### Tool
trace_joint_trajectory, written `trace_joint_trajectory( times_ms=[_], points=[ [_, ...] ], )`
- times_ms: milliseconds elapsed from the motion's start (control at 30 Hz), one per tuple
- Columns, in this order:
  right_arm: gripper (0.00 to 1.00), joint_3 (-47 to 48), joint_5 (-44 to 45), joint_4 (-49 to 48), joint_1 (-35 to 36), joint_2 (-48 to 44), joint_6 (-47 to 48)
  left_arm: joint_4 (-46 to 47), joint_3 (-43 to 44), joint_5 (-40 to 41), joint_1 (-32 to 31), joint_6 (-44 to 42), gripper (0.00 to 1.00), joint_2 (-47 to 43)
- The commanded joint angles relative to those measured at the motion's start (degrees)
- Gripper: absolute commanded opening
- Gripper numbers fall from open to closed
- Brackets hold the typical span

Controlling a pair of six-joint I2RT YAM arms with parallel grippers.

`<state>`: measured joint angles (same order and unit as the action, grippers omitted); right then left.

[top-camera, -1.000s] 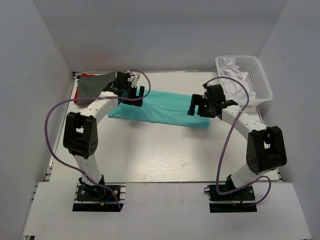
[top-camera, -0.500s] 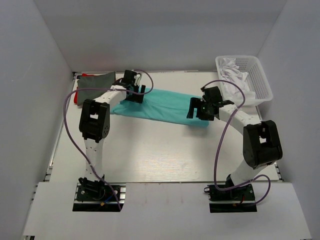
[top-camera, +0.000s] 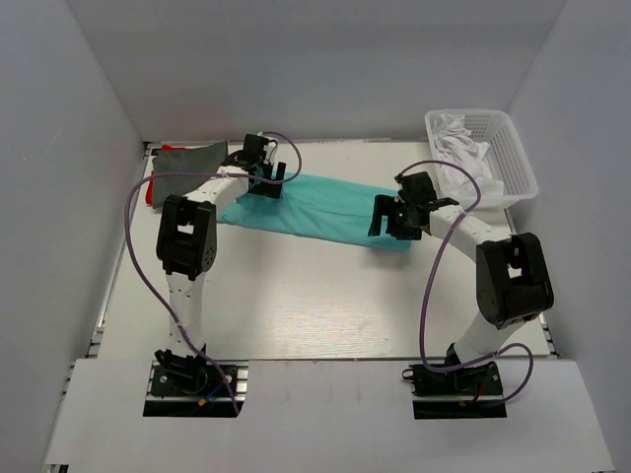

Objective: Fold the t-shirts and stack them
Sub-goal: Fold the other side of the tshirt into a rectangle, then rotate the tshirt 90 degrees

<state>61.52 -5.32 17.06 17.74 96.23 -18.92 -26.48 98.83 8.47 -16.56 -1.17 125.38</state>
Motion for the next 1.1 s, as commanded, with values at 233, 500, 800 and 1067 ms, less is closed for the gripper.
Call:
trace_joint_trajectory(
  times_ms=[233, 500, 800, 1067],
  points=[
    [0.9, 2.5, 0.2, 0.6, -0.1, 1.2, 1.1, 3.8, 4.6, 2.1, 0.1, -1.3, 1.0, 2.4],
    [0.9, 2.7, 0.1, 0.6, -0.2, 1.8, 0.9, 4.2, 7.4, 3.9, 0.6, -2.4, 1.0, 6.1],
    [0.9, 2.5, -1.3, -0.2, 0.0, 4.1, 0.5, 9.3, 5.9, 1.2, 0.6, -2.3, 1.0, 5.6],
    [0.9, -5.8, -1.7, 1.4, 2.0, 0.2, -0.4, 4.9, 12.9, -13.1, -0.5, 4.6, 1.0, 13.7]
  ],
)
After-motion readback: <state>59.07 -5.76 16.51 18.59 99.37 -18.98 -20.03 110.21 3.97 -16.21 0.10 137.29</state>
